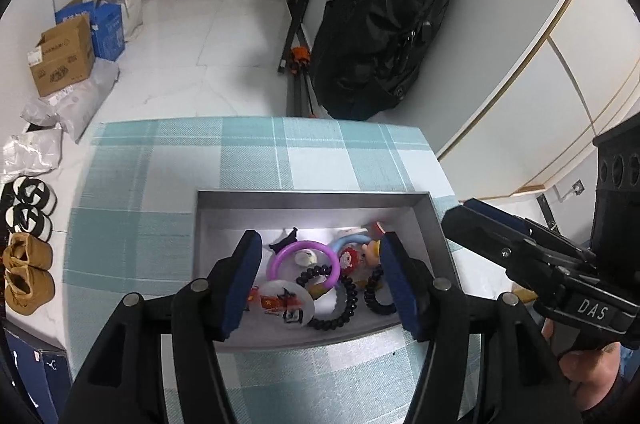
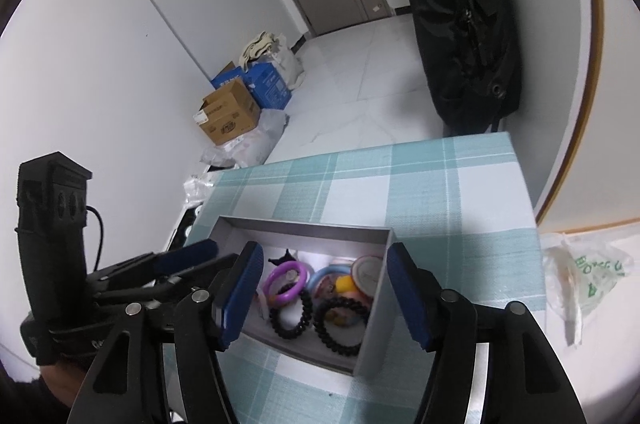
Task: Organize jewelry
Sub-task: 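Carry both badges into the box and open both tools, then lift both open tools away from the box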
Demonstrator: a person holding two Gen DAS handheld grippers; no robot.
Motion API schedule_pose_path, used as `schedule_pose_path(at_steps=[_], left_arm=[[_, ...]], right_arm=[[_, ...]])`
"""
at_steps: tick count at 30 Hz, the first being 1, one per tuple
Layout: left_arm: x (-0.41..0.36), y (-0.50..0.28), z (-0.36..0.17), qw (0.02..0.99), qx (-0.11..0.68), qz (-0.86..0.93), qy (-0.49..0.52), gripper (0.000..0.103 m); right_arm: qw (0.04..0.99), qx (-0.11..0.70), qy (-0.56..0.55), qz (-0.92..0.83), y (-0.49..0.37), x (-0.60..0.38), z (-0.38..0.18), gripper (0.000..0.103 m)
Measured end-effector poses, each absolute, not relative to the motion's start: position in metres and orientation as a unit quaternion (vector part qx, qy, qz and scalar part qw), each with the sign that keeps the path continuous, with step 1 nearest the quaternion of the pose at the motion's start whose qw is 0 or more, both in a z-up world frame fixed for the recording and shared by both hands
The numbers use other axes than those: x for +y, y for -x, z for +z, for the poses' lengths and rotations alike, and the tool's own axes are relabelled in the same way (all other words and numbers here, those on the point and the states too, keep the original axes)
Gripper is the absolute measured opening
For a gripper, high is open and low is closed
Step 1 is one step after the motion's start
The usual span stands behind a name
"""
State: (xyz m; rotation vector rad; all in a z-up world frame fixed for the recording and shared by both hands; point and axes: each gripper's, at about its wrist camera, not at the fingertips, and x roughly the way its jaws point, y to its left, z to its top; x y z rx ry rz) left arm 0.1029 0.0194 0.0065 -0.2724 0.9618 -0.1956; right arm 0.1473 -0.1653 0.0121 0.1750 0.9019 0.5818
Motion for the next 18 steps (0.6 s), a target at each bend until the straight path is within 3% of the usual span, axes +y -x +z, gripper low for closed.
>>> schedule_pose_path(at_steps=[18], left_arm=[[0.020,-0.060,0.032,0.918,0.380,-0.051,0.104,0.058]], right_arm=[[0.887,0.355,-0.057,0.291,-0.094,-0.174,0.037,0.088]])
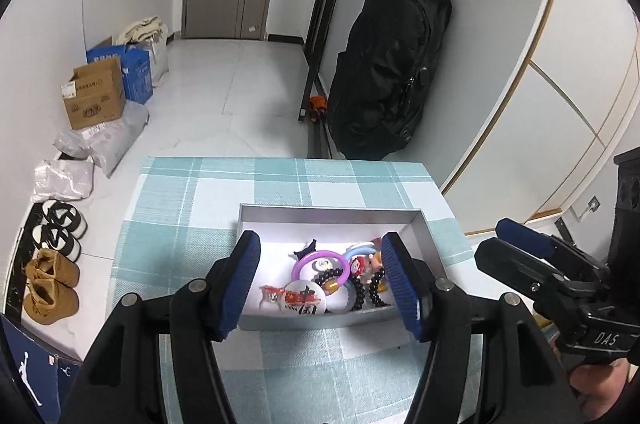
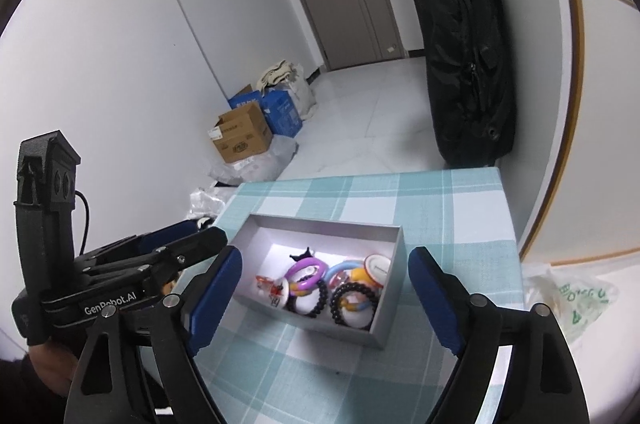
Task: Organize jewelry
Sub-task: 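Lift both open tools away from the box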
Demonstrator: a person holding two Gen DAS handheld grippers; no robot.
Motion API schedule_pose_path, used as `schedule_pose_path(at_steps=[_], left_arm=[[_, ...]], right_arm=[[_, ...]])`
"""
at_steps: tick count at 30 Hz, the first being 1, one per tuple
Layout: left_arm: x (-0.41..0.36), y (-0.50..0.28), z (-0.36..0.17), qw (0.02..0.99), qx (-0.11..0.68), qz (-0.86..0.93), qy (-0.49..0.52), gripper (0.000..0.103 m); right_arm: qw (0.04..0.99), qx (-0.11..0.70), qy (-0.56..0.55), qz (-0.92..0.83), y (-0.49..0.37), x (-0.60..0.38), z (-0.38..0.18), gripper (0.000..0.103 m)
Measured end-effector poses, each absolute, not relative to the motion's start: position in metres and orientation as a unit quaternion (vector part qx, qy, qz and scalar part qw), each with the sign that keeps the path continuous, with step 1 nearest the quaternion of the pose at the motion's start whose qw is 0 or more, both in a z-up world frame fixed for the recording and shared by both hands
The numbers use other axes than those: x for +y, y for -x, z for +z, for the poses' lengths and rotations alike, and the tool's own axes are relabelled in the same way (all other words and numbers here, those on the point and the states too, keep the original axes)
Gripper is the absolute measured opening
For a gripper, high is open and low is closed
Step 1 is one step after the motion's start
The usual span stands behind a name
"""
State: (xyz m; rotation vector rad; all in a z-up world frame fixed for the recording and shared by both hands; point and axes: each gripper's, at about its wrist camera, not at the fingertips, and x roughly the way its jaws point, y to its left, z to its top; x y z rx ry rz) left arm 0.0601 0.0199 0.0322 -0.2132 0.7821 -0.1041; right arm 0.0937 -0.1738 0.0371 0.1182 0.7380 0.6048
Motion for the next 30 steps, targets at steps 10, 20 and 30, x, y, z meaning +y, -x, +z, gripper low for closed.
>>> schedule_pose_path(at_steps=[10,20,30], left_arm=[[0.012,-0.034,0.039,0.933,0.348,-0.042,0.080,0.070],[0.012,-0.011,0.054,0.944,0.312,-0.048,0.097,0.081],[0.008,-0.001,0.054,0.945,0.312,-0.046,0.085,0.082]], right_arm=[[0.898,0.331,-0.059,0.285,-0.064,-0.184,0.040,0.097],[0.904,0.320,-0.051,0.281,-0.047,-0.189,0.041,0.103],[0.908,0.316,-0.047,0.271,-0.040,-0.193,0.043,0.103]])
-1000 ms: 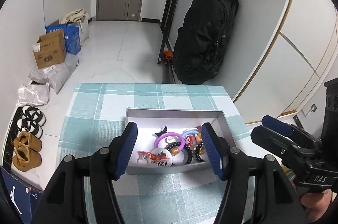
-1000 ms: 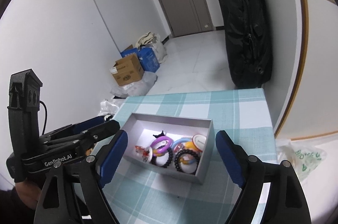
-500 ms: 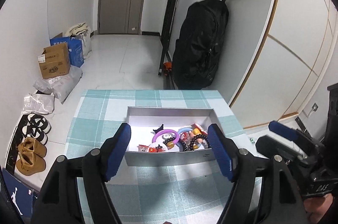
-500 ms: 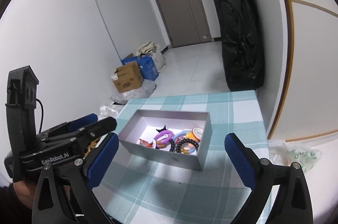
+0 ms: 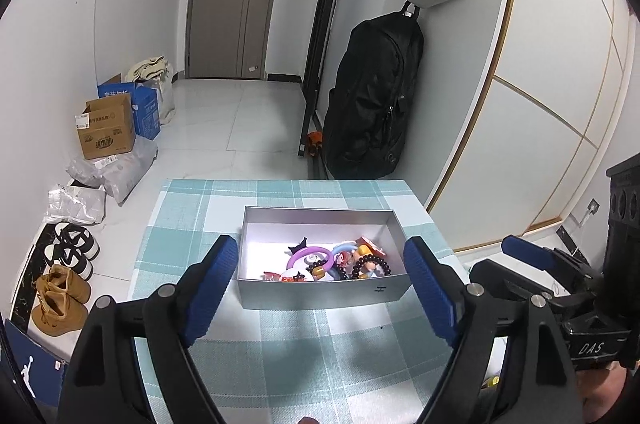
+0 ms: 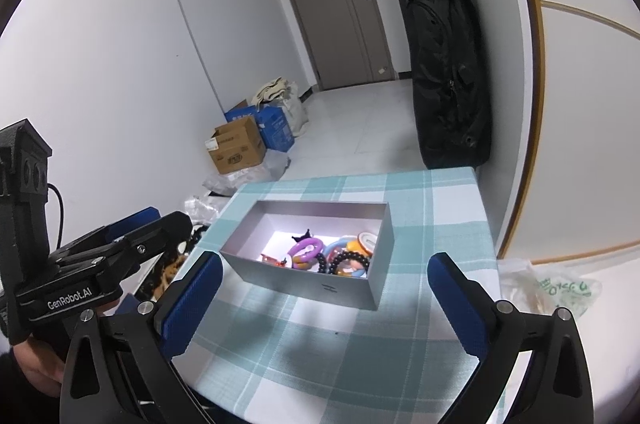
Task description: Organize jewelry
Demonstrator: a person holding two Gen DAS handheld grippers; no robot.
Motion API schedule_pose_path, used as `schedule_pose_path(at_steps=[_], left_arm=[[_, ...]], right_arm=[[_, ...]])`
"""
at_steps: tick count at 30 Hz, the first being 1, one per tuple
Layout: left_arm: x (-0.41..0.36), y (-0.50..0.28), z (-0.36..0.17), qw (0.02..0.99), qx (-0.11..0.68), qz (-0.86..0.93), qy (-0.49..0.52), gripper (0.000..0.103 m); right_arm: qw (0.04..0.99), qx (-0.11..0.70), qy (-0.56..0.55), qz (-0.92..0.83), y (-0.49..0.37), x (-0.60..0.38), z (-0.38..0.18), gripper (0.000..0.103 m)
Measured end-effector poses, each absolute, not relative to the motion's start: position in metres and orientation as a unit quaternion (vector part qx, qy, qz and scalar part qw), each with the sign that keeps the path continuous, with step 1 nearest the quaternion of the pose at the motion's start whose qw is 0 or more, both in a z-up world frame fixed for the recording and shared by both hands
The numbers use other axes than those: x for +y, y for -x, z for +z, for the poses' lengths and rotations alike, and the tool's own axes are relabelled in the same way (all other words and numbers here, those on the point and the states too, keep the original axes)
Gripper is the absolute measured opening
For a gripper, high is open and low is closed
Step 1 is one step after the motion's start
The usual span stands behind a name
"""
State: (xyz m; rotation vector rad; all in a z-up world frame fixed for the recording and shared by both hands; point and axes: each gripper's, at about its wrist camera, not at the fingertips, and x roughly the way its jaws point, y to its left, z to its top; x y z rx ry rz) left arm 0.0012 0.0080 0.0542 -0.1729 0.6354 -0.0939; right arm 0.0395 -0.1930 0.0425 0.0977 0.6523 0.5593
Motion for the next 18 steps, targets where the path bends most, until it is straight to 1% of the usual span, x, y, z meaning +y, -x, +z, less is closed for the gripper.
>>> schedule_pose_path(at_steps=[18], left_arm=[[0.0107,0.0015,0.0541,0.944,0.319,-0.033,0.080,0.082]], right_arm=[[0.910,0.316,-0.042,0.264,-0.0376,-0.1941,0.0431,0.103]])
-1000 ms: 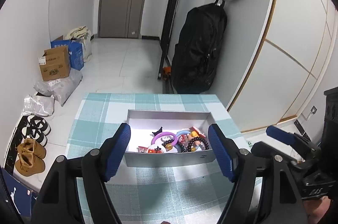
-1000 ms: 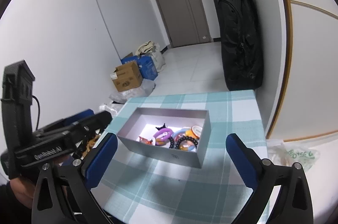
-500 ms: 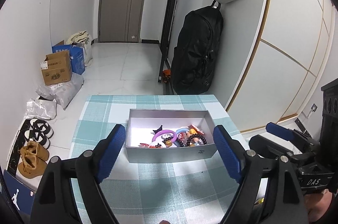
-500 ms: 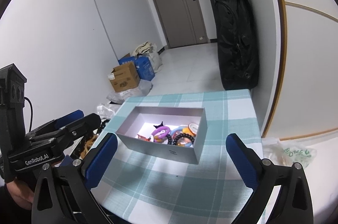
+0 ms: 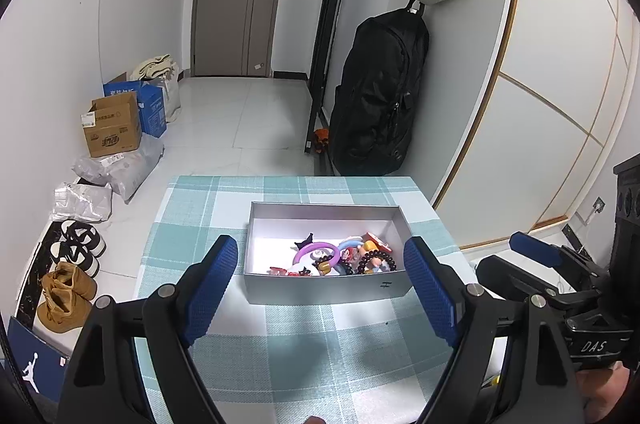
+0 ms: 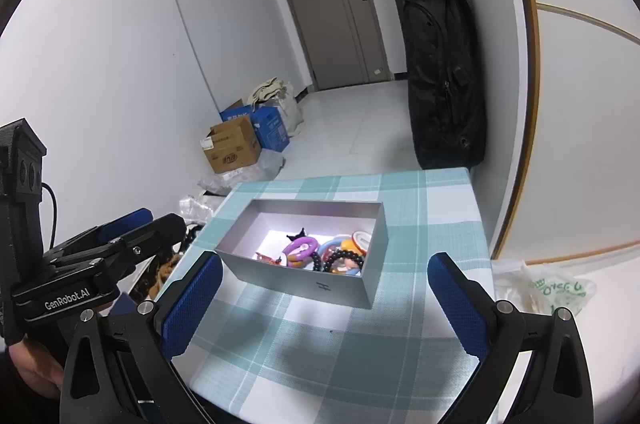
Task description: Organize jewelry
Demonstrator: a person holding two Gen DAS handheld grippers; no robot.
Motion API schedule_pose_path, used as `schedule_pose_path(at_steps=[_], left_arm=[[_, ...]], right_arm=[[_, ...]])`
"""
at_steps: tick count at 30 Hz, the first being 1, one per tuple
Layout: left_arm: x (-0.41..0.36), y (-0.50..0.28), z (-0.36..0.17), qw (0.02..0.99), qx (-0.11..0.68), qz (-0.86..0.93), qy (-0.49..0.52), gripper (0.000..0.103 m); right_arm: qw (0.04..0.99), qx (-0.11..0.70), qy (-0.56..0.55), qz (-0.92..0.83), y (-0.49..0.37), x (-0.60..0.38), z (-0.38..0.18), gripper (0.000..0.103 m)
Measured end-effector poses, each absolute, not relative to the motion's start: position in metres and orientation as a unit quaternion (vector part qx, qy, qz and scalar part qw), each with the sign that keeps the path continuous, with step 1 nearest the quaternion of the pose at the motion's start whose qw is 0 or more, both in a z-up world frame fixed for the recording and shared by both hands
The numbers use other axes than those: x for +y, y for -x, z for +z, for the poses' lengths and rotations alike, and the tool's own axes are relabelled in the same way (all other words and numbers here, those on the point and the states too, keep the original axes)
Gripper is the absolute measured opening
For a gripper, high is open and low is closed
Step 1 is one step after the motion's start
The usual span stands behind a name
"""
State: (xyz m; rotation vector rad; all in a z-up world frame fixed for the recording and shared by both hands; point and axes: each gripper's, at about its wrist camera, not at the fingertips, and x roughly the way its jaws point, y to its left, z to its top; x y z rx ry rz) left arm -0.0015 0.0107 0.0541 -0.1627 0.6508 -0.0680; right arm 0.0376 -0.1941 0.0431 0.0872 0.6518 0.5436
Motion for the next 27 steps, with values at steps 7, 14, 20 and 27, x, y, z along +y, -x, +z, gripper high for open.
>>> schedule_pose_path(at_steps=[7,14,20,27], left_arm=[[0.0101,0.0009,0.0536,0.944,0.319,-0.028,0.079,0.082],[0.0091,-0.0005,0.0540,0.944,0.319,-0.029,0.080,0.082],[0.0096,-0.0010,0.0527,0.942,0.324,-0.030,0.083,0.082],[0.0088,-0.0012,0.0539,0.943,0.320,-0.034,0.085,0.082]], right_arm=[[0.911,0.315,-0.043,0.264,-0.0370,-0.1945,0.0436,0.103],[0.911,0.315,-0.042,0.264,-0.0370,-0.1945,0.0433,0.103],[0.910,0.316,-0.042,0.264,-0.0369,-0.1939,0.0431,0.103],[0.910,0.318,-0.039,0.264,-0.0371,-0.1911,0.0424,0.103]])
